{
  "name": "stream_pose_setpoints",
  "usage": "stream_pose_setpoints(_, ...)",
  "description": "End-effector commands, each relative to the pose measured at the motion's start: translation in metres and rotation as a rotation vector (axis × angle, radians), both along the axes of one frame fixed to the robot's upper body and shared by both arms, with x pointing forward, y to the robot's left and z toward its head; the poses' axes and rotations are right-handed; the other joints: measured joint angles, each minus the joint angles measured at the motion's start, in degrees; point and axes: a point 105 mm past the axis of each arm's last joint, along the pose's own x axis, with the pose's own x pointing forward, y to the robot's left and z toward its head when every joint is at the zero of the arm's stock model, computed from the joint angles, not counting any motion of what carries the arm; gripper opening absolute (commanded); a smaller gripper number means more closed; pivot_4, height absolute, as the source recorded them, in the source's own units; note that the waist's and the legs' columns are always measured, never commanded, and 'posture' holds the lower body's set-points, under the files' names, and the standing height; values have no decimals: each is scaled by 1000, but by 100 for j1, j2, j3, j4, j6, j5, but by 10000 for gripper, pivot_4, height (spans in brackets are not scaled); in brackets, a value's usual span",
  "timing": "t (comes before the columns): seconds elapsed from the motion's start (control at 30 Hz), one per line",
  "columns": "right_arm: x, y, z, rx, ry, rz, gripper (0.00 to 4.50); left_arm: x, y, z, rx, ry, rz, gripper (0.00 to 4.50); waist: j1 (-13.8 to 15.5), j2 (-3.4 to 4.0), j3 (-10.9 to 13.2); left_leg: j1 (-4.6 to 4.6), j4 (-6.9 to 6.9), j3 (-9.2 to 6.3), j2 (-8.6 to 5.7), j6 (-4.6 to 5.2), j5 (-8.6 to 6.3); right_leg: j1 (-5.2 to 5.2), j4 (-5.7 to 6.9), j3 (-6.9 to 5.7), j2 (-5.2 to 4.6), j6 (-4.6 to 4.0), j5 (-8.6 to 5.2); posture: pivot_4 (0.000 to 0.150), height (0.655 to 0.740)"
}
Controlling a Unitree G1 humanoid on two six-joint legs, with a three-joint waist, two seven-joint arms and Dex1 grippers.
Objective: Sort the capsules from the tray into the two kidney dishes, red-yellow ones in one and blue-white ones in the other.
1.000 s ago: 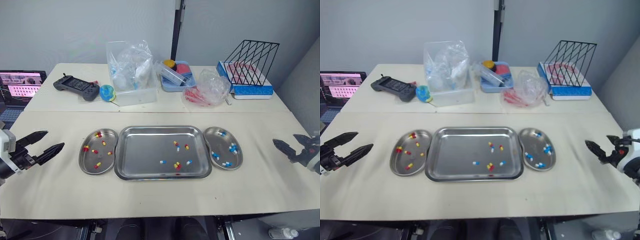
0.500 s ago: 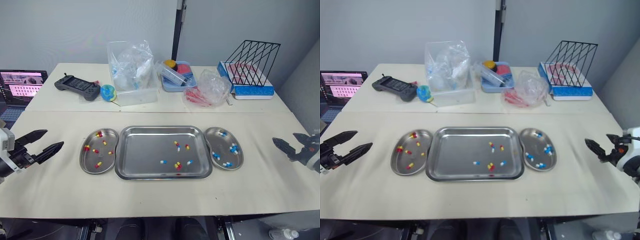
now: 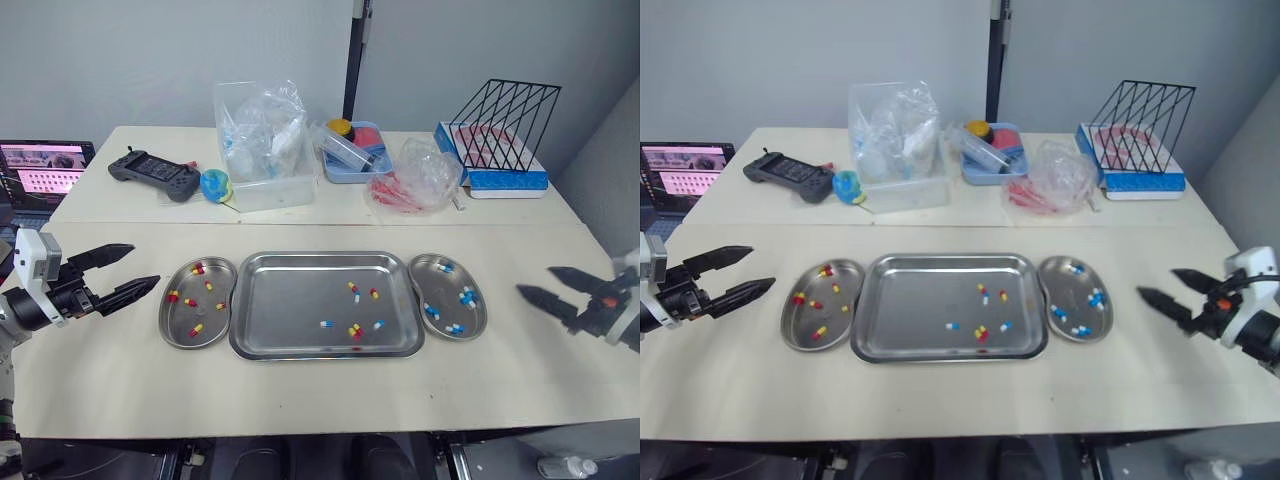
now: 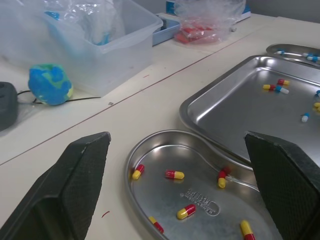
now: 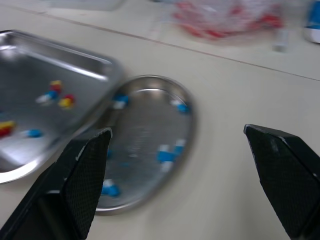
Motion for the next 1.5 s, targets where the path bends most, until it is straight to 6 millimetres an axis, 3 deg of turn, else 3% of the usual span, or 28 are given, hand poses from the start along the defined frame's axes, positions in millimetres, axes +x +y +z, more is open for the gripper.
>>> stream_pose_setpoints(0.03,0,33,10,-36,0,146,44658,-3,0,12,14,-22,-19,45000,-6,-3,0,0,1,0,1,0,0,1,-1,0,1,0,0,1500,7400)
stream_pose_setpoints(0.07,3,41,10,-48,-1,176,44658,-4,0,12,15,-18,-22,45000,4,-3,0,2,3,0,1,0,0,1,-1,-1,1,0,0,1500,7400)
stream_pose_setpoints(0.17,17,105,11,-68,-11,408,44658,-20,-2,1,29,34,-55,45000,-25,-3,1,0,2,8,2,0,0,-12,0,1,-6,0,1,1500,7400)
stream_pose_setpoints(0.23,22,133,9,-105,-20,502,44658,-26,1,-1,33,34,-41,45000,-61,-2,1,1,0,10,7,-1,-1,-16,0,0,-4,-3,2,1500,7400)
stream_pose_setpoints(0.37,27,158,-5,-174,-9,583,44658,-35,5,-1,43,31,-9,45000,78,-2,2,-19,-1,-8,1,-6,-4,-25,4,-30,-8,-9,-4,1500,7400)
stream_pose_setpoints(0.5,35,201,-35,-209,-10,646,44658,-50,12,-2,43,26,50,45000,115,-9,-1,-29,9,-2,-2,-2,-15,-28,-5,-31,-16,-5,-2,1500,7400)
stream_pose_setpoints(0.57,36,212,-51,-246,-8,653,44658,-54,11,-2,48,28,69,45000,96,-10,-2,-20,9,0,0,-2,-15,-20,-3,-31,-15,-5,-1,1500,7400)
stream_pose_setpoints(0.77,39,226,-66,-234,5,634,44658,-57,11,-2,20,46,87,45000,123,-9,-1,-15,17,-4,0,-8,-11,-15,5,-35,-14,-6,-1,1500,7400)
stream_pose_setpoints(0.87,41,228,-78,-266,26,624,36639,-55,11,-1,35,39,95,45000,100,-9,-1,-10,14,-4,2,-11,-10,-14,6,-36,-10,-8,-1,1500,7400)
stream_pose_setpoints(1.2,44,220,-85,-261,58,578,1604,-49,14,-5,59,35,125,45000,45,-10,-1,-9,10,-3,2,-13,-9,-14,8,-36,-9,-9,-1,1500,7400)
stream_pose_setpoints(1.37,42,224,-79,-252,26,604,447,-48,13,-4,56,30,123,45000,23,-10,-1,-9,10,-3,2,-13,-9,-14,8,-36,-9,-9,-1,1500,7400)
stream_pose_setpoints(1.5,47,219,-63,-219,-9,582,447,-48,12,-5,56,29,120,45000,22,-9,-1,-9,9,-3,2,-13,-9,-16,8,-35,-9,-9,-1,1500,7400)
